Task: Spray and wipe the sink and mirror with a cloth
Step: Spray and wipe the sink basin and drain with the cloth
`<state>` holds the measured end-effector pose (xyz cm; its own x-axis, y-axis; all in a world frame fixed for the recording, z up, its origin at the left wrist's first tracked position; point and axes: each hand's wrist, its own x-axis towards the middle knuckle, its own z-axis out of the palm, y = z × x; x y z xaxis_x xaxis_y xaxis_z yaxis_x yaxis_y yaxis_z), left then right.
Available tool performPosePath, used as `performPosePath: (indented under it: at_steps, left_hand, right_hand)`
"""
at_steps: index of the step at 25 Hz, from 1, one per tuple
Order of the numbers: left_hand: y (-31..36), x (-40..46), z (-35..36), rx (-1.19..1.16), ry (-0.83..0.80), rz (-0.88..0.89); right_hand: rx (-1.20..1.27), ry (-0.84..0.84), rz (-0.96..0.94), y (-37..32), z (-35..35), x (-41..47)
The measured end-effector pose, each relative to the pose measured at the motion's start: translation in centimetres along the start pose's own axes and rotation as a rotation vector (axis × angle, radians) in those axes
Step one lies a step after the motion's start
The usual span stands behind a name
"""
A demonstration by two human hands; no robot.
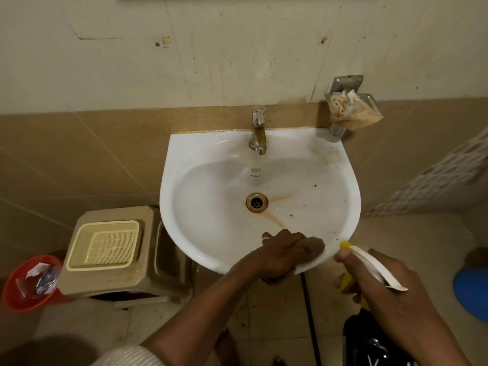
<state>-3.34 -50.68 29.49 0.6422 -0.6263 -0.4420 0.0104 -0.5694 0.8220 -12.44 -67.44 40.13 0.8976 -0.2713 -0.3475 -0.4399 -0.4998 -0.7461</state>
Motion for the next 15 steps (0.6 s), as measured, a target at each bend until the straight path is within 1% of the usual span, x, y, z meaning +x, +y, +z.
performPosePath:
  at_steps: [2, 4, 5, 7, 9, 10, 11, 13, 15]
  left_hand:
    - [2.1, -0.2, 2.8, 0.063, 0.052, 0.047]
    - [3.6, -0.2, 5.9, 0.137, 0.160, 0.079]
    - [4.4, -0.2, 6.9, 0.087, 0.218, 0.127]
    - [6.5, -0.8, 7.9, -0.195, 0.260, 0.226]
    - [7.5, -1.7, 8.0, -0.444, 0.272, 0.225]
    - [7.5, -2.3, 7.3, -0.473, 0.329, 0.198]
    - [6.9, -2.8, 6.4, -0.451, 0.411, 0.159]
    - [3.8, -3.9, 3.9, -0.330, 0.639, 0.064]
    - [0.2, -5.2, 1.9, -0.121, 0.863, -0.052]
  right_hand:
    - [0.068, 0.053, -0.039, -0.2, -1.3, -0.4]
    - [0.184, 0.091, -0.055, -0.6, -2.5, -1.0]
    - [0.220, 0.111, -0.057, -0.9, -3.0, -1.3]
    - [0.318, 0.190, -0.082, -0.7, -3.8, -1.1]
    - [0.466, 0.202, -0.070, -1.1, -4.5, -0.9]
    - [0.497, 0.168, -0.083, -1.0, -4.9, -1.0]
    - [0.477, 0.149, -0.121, -1.1, -5.3, -1.3]
    - [0.311, 0.089, -0.179, -1.0, -5.6, -1.7]
    - [0.181, -0.035, -0.152, -0.6, -4.4, -2.4]
